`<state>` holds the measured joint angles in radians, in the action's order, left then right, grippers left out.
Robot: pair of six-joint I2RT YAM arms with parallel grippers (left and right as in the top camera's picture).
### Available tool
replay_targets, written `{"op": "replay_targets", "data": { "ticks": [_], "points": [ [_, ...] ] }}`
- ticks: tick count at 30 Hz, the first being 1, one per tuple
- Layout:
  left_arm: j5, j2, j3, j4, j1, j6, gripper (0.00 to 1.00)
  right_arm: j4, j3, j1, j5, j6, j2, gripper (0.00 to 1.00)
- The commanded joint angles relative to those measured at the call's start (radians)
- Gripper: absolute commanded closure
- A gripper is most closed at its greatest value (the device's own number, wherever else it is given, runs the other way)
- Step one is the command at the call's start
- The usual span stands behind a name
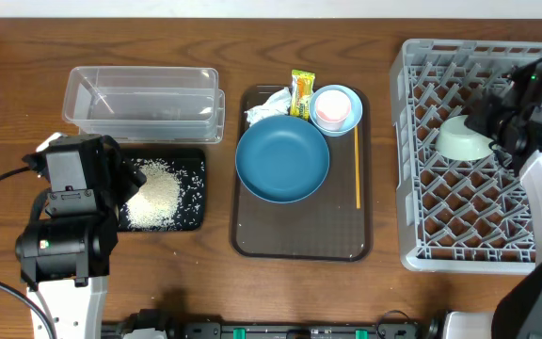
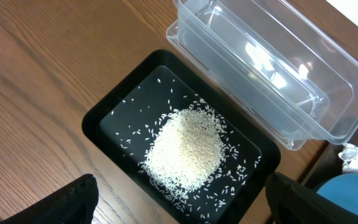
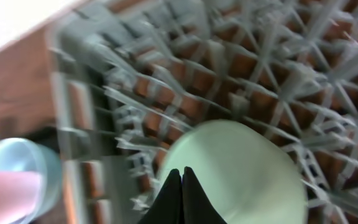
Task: Sort waste into correct bins and load items into the dishwasher rack
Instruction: 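Set the mint-green bowl upside down in the rack and release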
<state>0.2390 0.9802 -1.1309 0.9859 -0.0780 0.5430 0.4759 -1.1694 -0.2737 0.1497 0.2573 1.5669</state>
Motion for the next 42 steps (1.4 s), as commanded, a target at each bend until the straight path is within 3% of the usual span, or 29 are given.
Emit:
{"op": "replay_targets", "data": {
  "ticks": [1,15,24,42],
  "points": [
    [0.005,0.000,-0.012,0.001,-0.005,-0.006,0.12,0.027,-0.003,0.004,-0.118,0.019,0.019,0.99],
    [0.005,0.000,-0.012,0.001,-0.005,-0.006,0.12,0.126,-0.003,0.004,-0.138,0.045,0.017,0.99],
    [0.005,0.000,-0.012,0.001,-0.005,-0.006,0.12,0.005,-0.003,0.004,0.069,0.046,-0.018,0.99],
    [0.005,0.000,-0.012,0.001,-0.005,-0.006,0.12,0.093,-0.003,-0.002,-0.046,0.042,0.067,0.99]
  ]
}}
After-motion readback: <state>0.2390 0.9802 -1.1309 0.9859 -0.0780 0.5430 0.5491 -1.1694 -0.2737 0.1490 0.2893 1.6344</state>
